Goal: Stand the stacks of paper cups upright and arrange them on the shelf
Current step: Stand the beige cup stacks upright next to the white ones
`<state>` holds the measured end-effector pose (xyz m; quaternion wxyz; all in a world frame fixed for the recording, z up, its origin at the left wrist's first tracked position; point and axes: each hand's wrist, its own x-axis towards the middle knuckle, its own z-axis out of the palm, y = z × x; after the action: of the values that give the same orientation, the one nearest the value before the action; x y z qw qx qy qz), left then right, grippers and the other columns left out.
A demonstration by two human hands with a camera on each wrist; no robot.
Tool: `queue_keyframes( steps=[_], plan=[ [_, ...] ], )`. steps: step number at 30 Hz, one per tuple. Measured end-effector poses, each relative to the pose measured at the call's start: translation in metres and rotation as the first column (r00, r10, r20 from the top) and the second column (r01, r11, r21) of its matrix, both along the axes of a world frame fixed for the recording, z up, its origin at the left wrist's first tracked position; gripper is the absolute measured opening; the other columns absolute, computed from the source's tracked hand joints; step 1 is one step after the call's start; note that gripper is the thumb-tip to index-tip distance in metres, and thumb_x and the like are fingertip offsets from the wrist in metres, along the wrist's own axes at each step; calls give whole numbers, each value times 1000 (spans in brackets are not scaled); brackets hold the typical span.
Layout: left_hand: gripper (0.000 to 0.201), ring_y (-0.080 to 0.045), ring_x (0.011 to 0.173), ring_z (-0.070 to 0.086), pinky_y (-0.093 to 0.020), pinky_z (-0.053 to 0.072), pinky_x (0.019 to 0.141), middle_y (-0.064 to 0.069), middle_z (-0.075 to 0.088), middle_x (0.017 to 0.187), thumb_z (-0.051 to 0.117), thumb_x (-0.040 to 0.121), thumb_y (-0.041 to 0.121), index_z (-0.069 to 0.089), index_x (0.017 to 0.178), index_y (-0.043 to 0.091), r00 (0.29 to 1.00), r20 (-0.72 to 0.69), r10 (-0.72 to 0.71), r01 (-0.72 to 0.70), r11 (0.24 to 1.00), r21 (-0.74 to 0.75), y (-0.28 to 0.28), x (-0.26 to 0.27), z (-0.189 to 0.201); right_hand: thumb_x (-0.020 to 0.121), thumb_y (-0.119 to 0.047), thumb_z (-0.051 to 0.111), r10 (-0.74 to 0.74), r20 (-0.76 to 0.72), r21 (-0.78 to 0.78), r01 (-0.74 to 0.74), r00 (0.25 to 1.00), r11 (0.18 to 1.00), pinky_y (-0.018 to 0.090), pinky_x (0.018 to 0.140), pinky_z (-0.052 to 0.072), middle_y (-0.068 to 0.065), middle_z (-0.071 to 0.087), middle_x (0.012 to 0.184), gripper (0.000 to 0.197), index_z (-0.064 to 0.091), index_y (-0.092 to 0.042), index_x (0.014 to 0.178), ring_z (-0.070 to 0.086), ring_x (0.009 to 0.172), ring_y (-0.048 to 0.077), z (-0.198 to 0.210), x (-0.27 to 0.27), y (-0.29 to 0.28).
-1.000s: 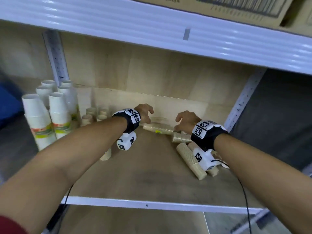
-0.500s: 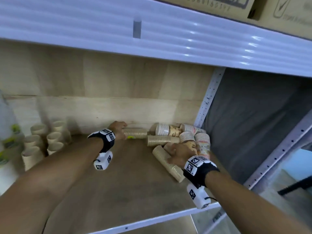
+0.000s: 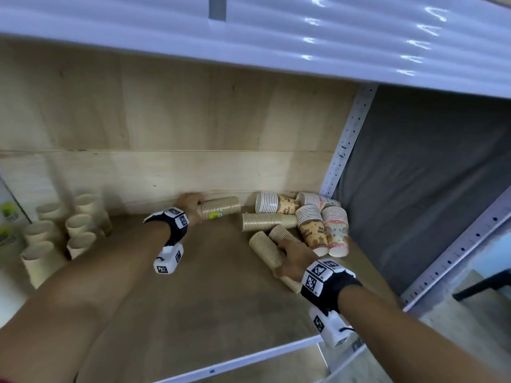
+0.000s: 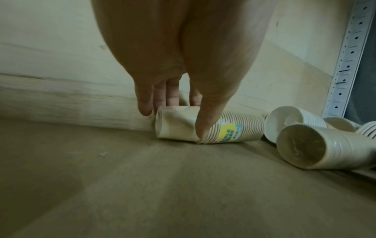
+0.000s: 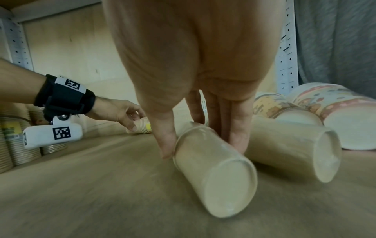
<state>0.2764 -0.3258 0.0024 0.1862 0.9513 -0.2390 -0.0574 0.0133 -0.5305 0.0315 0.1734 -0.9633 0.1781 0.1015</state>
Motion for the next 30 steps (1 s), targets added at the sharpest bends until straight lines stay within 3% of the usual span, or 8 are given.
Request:
queue_keyframes(
  steps=[4, 8, 13, 18, 23, 30],
  plan=[
    [58, -28, 103, 59, -34, 50, 80, -9, 60, 117, 76, 70, 1, 53, 121, 15, 999, -42, 12, -12, 1000, 3, 2, -14, 8, 71, -36, 79, -2, -72, 3, 2, 997, 1000, 29, 90, 44, 6, 52, 135, 89, 35, -14, 145, 54, 119, 25, -6, -2, 2],
    [51, -22, 89, 53, -30, 40, 68, -11, 59, 115, 72, 75, -1, 48, 119, 10, 997, -77, 13, -11, 1000, 20, 2, -23, 13, 72, -35, 79, -14, -54, 3, 15, 998, 1000, 29, 90, 45, 6, 53, 133, 86, 35, -14, 144, 55, 118, 24, -8, -3, 2],
    [50, -22, 89, 57, -29, 42, 68, -7, 60, 113, 76, 73, 8, 48, 114, 16, 995, -95, -9, 13, 999, 43, 8, -33, 26, 72, -35, 79, -34, -34, 7, 34, 999, 999, 27, 89, 43, 5, 54, 132, 85, 38, -16, 143, 54, 118, 23, 0, -6, 3],
    [46, -23, 98, 57, -26, 43, 74, -6, 57, 123, 71, 77, 5, 55, 119, 15, 996, -92, -19, 23, 998, 50, 16, -43, 51, 71, -36, 72, -19, 45, -22, 20, 999, 1000, 25, 79, 42, 0, 61, 118, 70, 44, -31, 135, 61, 106, 23, 17, -7, 7],
    [46, -25, 114, 57, -28, 45, 86, -6, 56, 129, 75, 78, 10, 61, 122, 17, 1000, -24, 4, -2, 997, 75, 22, -60, 80, 78, -19, 74, 3, 31, -65, -1, 1000, 998, 27, 86, 49, 5, 60, 122, 52, 58, -18, 127, 59, 115, 25, 50, 1, 17],
    [40, -23, 112, 55, -27, 44, 87, -7, 53, 126, 73, 84, 13, 61, 123, 15, 999, 36, -15, 14, 999, 33, 34, -89, 112, 83, -26, 71, 43, 128, -94, -31, 991, 995, 28, 94, 44, 5, 55, 130, 51, 56, -11, 129, 53, 121, 22, 78, 19, 39]
  ],
)
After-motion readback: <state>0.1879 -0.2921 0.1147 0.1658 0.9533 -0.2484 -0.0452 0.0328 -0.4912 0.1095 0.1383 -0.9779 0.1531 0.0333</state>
